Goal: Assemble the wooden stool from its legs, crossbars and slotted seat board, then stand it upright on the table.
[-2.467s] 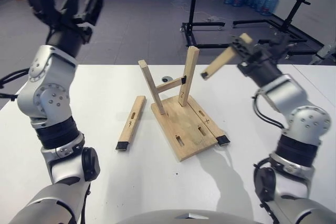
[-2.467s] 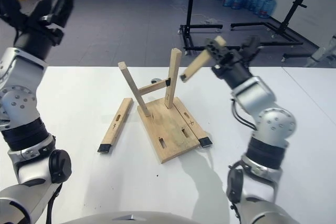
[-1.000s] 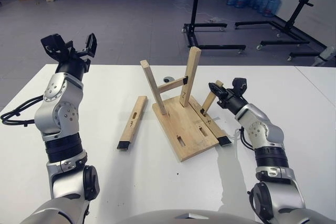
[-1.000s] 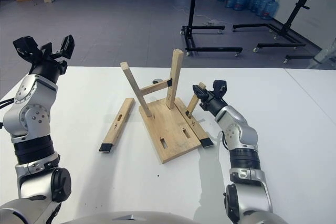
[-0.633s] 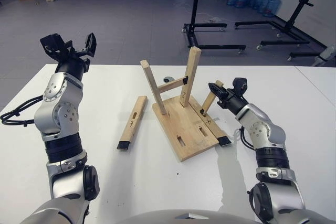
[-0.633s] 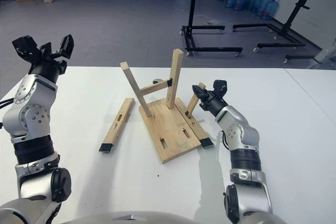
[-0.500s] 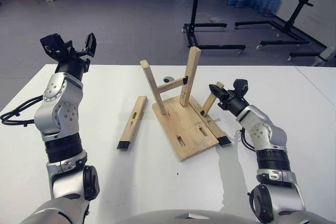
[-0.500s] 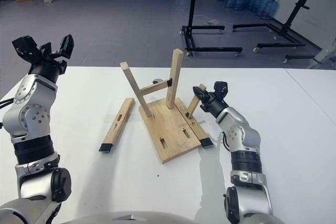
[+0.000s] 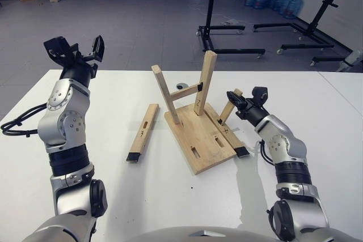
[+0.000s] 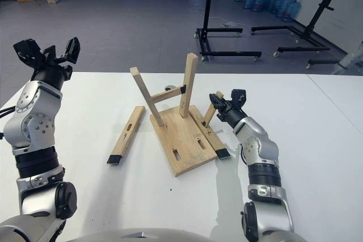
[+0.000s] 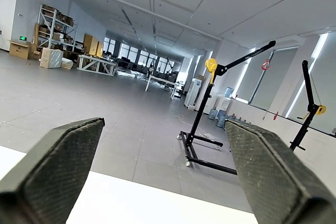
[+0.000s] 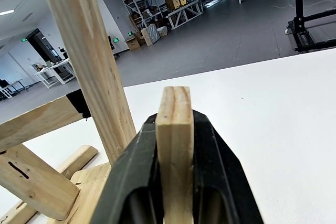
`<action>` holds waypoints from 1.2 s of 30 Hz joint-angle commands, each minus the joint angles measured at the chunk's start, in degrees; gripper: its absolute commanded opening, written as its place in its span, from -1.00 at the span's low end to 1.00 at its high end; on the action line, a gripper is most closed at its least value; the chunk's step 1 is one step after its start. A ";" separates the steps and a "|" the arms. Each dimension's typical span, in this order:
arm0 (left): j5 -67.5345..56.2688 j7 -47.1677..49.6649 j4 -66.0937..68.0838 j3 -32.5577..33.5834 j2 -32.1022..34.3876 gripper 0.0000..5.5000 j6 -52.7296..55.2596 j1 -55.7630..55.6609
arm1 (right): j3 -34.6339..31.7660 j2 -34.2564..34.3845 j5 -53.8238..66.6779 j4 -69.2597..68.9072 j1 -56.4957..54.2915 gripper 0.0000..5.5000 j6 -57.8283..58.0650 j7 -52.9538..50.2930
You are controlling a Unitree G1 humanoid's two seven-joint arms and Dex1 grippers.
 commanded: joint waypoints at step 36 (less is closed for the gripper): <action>2.11 -0.74 -0.37 -1.67 -0.77 0.52 -1.48 1.87 | 4.33 1.43 -9.96 1.65 5.58 0.01 -14.77 0.52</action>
